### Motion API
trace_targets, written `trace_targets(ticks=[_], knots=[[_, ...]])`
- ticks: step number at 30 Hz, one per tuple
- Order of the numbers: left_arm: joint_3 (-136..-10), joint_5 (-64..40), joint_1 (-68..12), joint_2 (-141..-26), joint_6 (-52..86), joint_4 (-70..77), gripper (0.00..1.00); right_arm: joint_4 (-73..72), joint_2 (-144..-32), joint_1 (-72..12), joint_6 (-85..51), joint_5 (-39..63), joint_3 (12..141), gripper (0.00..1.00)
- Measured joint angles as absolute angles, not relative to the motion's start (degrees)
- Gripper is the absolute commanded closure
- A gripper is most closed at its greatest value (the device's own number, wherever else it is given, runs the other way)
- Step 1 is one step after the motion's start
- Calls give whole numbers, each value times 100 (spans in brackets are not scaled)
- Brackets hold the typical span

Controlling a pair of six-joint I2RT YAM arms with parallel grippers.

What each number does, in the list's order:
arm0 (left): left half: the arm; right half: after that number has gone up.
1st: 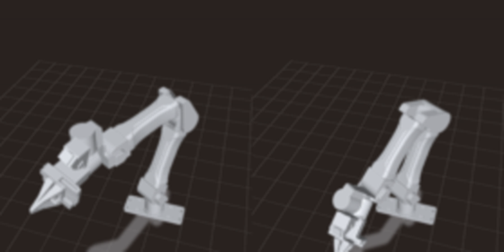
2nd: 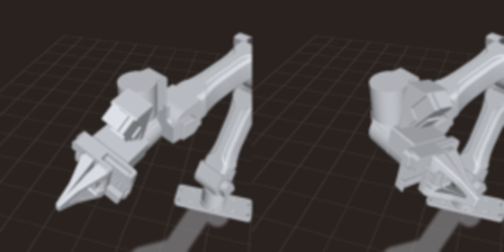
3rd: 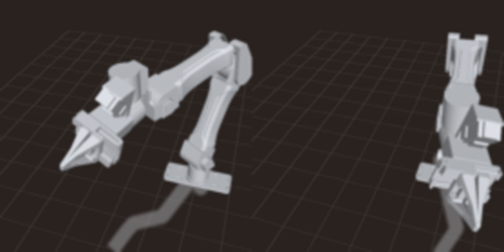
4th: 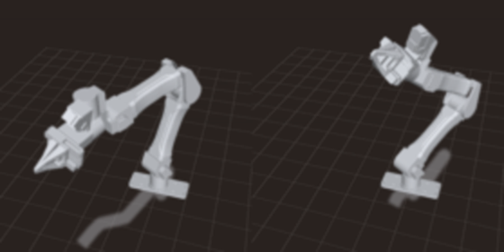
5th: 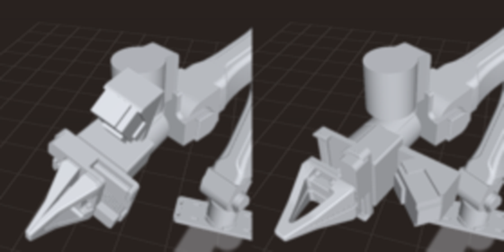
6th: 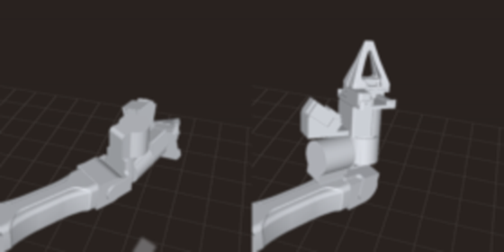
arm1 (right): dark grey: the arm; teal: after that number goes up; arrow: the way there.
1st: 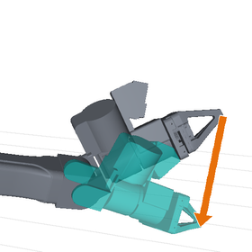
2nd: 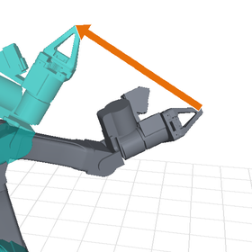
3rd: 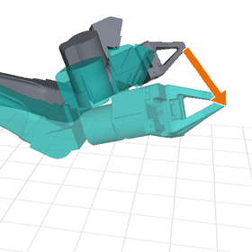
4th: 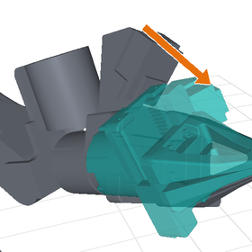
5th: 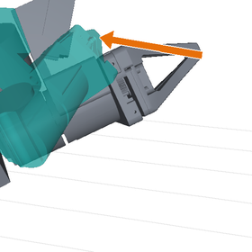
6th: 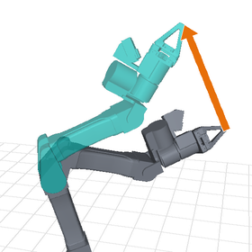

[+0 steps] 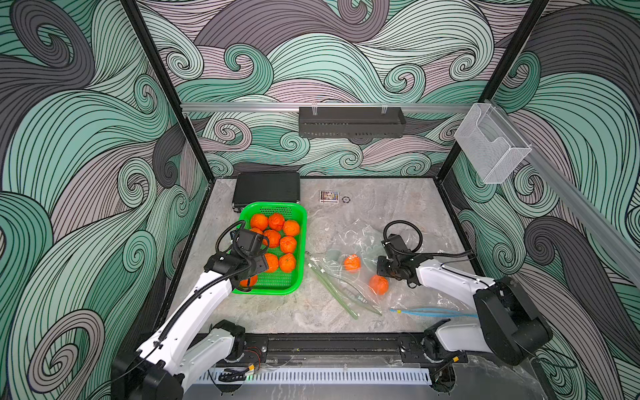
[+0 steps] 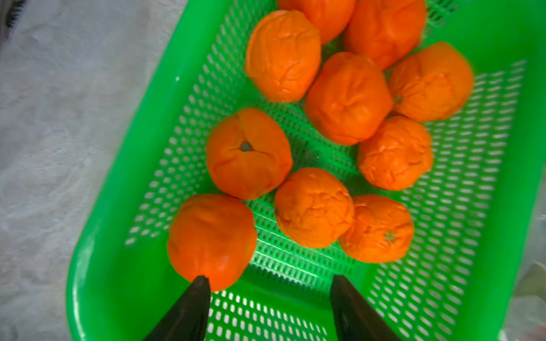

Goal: Open the zip-top bag and take out the orange
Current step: Place the orange in the basket.

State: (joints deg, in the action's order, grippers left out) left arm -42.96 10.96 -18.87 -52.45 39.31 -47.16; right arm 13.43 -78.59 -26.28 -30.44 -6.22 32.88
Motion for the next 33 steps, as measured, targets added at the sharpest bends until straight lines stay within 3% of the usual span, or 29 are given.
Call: trace_targets(ticks=[4,16,24,28,33], knots=[[-4010,631,-1887,-5236,3874,-4574,56,1343,-7861,-2641,-3044,-635,3288,87],[-3959,497,-1887,-6401,3881,-4473,51,1345,-7861,-2646,-3039,-666,3288,87],[-3907,-416,-1979,-5400,3548,-3896,63,1345,-7861,-2646,-3026,-668,3288,87],[-3911,-1083,-2412,-5142,3378,-3417,67,1345,-7861,-2646,-3022,-670,3288,87],[-4134,-1632,-3892,-5658,3223,-2766,73,1345,-7861,-2650,-3022,-692,3288,88]])
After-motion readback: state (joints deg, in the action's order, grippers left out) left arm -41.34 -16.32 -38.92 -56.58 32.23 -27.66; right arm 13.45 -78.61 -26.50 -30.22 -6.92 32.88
